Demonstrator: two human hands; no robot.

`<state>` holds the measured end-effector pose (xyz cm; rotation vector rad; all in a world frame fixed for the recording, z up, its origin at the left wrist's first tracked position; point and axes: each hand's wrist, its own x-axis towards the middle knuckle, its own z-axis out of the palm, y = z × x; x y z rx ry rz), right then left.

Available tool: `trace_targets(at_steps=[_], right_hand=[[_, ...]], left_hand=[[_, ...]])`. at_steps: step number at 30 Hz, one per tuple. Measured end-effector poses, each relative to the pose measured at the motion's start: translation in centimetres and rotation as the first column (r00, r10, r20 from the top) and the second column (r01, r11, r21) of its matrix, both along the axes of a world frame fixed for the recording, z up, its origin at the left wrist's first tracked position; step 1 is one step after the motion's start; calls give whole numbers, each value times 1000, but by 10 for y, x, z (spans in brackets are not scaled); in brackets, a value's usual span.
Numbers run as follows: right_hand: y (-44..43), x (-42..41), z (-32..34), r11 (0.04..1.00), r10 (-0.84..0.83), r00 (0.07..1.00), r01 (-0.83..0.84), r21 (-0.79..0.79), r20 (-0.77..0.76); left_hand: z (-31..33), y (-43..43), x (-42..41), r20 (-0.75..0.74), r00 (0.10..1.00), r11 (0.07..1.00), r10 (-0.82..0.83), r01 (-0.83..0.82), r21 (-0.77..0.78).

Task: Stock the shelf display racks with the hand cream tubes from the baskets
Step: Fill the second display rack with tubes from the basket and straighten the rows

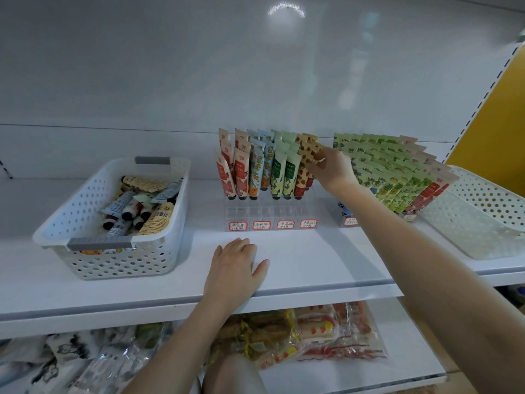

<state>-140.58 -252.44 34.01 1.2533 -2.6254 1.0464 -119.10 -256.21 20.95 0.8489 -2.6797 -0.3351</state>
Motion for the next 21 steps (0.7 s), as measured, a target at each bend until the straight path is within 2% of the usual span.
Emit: trace_targets(at_steps=[8, 14, 16, 21], right_hand=[[10, 8, -1, 999, -33, 999, 32, 19, 19], [36, 20, -12, 995, -5, 1000, 5, 95, -4], [41, 23, -12, 993, 1, 1000, -2, 119, 3], [33, 49, 6, 995, 77, 996, -74, 62, -40]], left_hand=[[2, 0, -1, -9, 1000, 1000, -10, 10, 1], [22, 12, 4, 97, 995, 999, -9, 13, -43], [35, 22, 11, 42, 998, 999, -42, 43, -18], [92, 34, 57, -260, 963, 996, -76, 85, 22]])
